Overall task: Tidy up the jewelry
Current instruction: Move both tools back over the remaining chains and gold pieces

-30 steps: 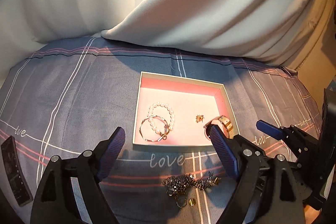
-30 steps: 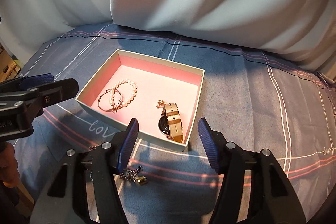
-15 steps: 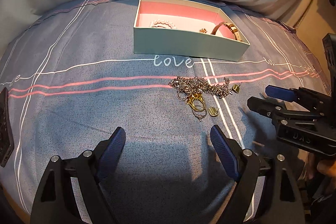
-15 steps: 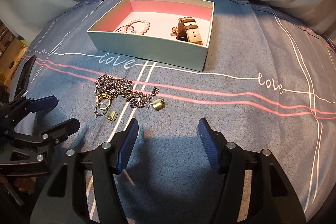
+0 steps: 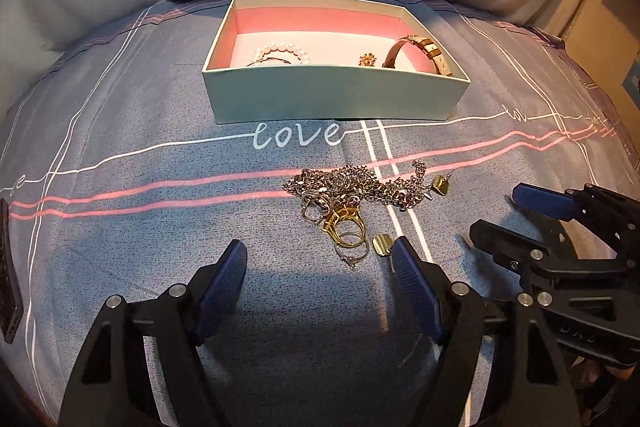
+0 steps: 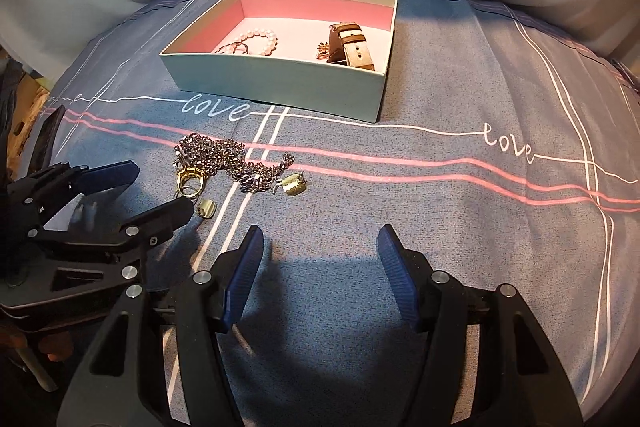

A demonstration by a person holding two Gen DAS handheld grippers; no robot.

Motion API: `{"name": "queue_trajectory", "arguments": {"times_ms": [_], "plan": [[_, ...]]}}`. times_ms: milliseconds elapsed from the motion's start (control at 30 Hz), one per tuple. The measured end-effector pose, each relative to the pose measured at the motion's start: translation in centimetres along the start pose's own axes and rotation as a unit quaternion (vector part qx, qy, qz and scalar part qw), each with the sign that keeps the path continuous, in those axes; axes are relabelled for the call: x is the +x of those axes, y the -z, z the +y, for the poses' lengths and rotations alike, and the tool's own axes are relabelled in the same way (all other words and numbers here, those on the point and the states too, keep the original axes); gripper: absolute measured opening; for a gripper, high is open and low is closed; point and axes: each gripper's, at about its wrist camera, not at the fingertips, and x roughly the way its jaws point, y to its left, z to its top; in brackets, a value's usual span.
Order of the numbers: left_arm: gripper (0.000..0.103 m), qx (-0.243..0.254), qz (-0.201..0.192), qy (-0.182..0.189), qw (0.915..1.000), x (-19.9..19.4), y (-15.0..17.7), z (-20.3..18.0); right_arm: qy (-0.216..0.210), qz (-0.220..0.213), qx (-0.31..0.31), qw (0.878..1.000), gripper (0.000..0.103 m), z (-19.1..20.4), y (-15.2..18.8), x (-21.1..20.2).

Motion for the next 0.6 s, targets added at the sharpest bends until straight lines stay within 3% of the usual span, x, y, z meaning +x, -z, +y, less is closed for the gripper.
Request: {"name": "queue_trajectory", "arguments": {"times_ms": [133,367,600], "plan": [[0.071,0.029,-0.002,-0.027,0.9992,0.3,0.5,-0.5,-0.008,0.006,-0.004,1.0,0.06,0.5,0.2,0.5],[0.069,0.021,-0.005,-0.042,0.9989,0.2,0.5,0.7,-0.02,0.01,-0.027,0.999,0.06,2.2,0.2,1.3],[0.068,0.017,-0.005,-0.024,0.9996,0.0,0.5,1.0,-0.007,0.005,-0.041,0.999,0.06,2.2,-1.2,2.5]]}}
